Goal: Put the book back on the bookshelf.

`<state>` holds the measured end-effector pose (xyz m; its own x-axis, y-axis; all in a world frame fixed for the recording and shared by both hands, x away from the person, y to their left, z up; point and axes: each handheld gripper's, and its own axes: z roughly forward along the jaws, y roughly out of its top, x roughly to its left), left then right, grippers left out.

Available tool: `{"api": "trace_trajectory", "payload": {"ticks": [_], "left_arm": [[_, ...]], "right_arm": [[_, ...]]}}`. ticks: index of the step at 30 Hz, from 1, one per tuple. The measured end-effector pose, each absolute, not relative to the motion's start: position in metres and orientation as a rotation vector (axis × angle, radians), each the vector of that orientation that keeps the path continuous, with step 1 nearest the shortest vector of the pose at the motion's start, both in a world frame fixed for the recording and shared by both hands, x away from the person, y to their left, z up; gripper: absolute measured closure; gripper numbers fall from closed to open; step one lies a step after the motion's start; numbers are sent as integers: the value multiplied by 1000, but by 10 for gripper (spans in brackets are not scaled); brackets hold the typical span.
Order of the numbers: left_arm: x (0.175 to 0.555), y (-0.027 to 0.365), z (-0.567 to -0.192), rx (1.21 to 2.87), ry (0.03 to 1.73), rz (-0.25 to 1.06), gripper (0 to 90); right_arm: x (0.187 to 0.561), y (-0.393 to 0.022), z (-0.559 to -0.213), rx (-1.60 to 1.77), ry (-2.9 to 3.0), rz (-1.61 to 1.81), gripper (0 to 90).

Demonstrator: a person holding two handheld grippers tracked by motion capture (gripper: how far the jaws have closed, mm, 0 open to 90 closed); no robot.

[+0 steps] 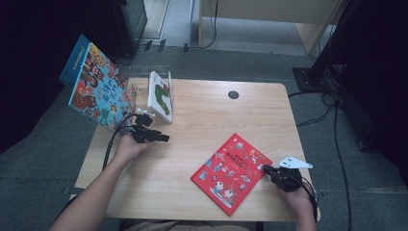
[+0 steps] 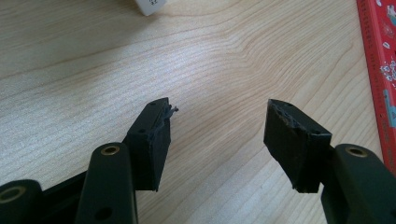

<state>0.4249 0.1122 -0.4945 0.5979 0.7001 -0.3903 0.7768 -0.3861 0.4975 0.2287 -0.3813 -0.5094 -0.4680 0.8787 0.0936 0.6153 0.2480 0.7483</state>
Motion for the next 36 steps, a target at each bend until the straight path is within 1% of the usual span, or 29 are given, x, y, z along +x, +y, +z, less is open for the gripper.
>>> {"api": "trace_trajectory", "payload": {"ticks": [4, 8, 12, 18, 23, 27, 30, 32, 36], "left_arm": [[424, 111, -495, 2182, 1152, -134, 419], [425, 112, -495, 2168, 1166, -150, 418], [424, 113, -495, 2171, 1157, -146, 426], [426, 114, -495, 2149, 1184, -164, 439], [425, 112, -495, 2159, 1175, -143, 441], [422, 112, -496, 2149, 1184, -112, 464], [422, 112, -495, 2151, 1196, -115, 471], [422, 112, -494, 2164, 1202, -104, 509], [420, 115, -493, 2176, 1221, -93, 531]], "right_arm": [[226, -383, -510, 1368, 2208, 1037, 884], [225, -383, -510, 1393, 2212, 1032, 900], [224, -382, -512, 1406, 2240, 1061, 900], [227, -374, -514, 1377, 2279, 1070, 900], [232, -363, -515, 1376, 2276, 1071, 900], [238, -355, -516, 1364, 2285, 1086, 900], [242, -350, -517, 1360, 2281, 1093, 900], [246, -347, -517, 1357, 2278, 1100, 900], [252, -340, -518, 1343, 2284, 1106, 900]]}}
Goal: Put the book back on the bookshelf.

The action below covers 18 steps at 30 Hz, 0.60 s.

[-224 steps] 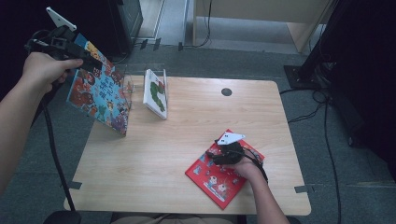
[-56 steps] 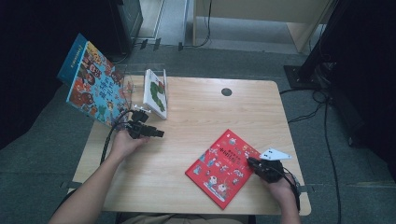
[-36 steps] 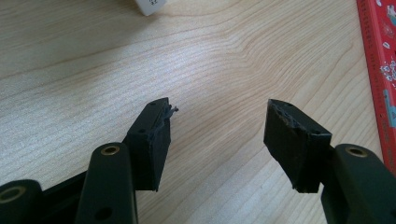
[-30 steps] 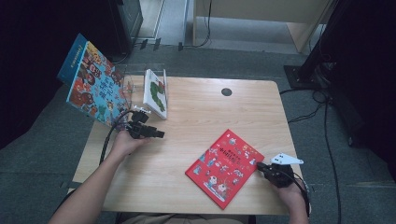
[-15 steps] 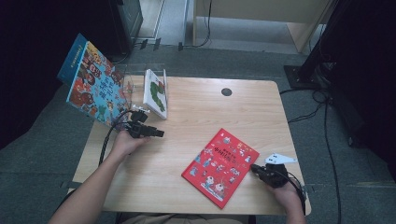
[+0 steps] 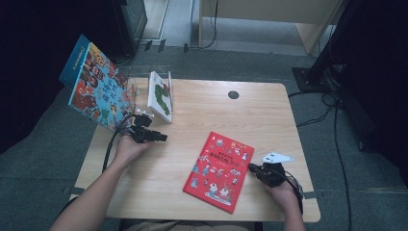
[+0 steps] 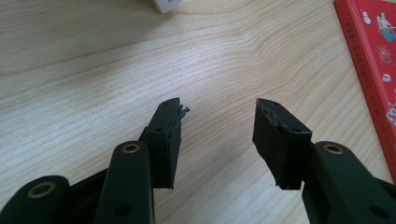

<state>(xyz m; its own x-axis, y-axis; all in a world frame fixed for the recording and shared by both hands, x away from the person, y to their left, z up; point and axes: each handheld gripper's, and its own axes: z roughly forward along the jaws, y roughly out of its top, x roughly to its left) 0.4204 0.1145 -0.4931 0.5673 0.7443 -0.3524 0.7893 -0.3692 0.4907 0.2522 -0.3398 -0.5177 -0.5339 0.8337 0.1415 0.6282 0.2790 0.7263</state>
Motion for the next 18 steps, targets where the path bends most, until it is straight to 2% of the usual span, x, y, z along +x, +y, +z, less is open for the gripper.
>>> {"api": "trace_trajectory", "payload": {"ticks": [4, 12, 18], "left_arm": [[418, 116, -493, 2167, 1228, -125, 548], [409, 113, -486, 2142, 1179, -181, 670], [403, 112, -484, 2120, 1164, -189, 712]], "right_arm": [[259, -335, -517, 1325, 2296, 1101, 900], [269, -327, -517, 1314, 2309, 1105, 900], [274, -318, -517, 1288, 2341, 1119, 900]]}}
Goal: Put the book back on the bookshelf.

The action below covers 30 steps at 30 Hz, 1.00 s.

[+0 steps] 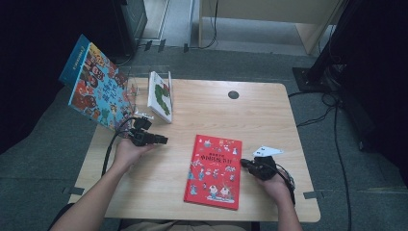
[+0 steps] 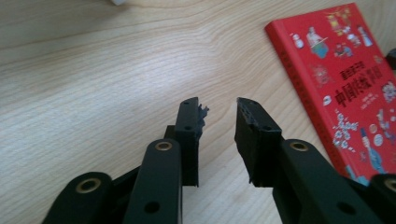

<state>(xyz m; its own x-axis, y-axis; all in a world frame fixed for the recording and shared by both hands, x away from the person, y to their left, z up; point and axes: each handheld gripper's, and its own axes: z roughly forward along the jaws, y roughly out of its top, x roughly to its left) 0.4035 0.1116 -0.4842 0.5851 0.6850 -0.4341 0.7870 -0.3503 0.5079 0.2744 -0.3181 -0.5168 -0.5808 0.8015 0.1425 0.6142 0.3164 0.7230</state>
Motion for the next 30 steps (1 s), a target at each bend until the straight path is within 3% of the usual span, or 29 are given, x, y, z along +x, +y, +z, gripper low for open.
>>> {"api": "trace_trajectory", "payload": {"ticks": [30], "left_arm": [[391, 82, -497, 2161, 1109, -259, 763]], "right_arm": [[277, -289, -515, 1191, 2448, 1128, 900]]}}
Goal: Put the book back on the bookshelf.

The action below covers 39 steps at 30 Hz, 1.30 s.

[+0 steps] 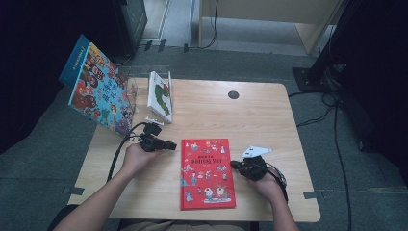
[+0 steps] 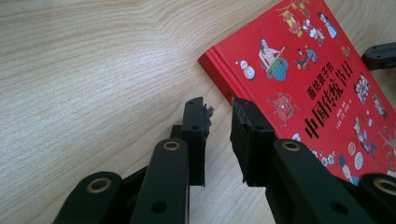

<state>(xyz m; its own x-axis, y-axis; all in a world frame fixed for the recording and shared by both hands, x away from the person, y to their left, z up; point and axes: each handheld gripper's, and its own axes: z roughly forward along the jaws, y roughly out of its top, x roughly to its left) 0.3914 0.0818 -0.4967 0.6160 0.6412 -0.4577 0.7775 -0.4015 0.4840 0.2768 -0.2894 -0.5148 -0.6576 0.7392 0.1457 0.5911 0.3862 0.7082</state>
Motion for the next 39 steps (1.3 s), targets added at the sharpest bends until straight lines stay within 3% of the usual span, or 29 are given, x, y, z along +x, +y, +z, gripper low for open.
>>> {"api": "trace_trajectory", "payload": {"ticks": [29, 34, 39], "left_arm": [[394, 87, -504, 2106, 1187, -276, 799], [396, 83, -503, 2101, 1193, -240, 839], [401, 87, -505, 2095, 1197, -262, 789]], "right_arm": [[290, -267, -515, 1105, 2481, 1138, 900], [293, -264, -515, 1101, 2470, 1147, 900], [295, -264, -515, 1103, 2465, 1153, 900]]}}
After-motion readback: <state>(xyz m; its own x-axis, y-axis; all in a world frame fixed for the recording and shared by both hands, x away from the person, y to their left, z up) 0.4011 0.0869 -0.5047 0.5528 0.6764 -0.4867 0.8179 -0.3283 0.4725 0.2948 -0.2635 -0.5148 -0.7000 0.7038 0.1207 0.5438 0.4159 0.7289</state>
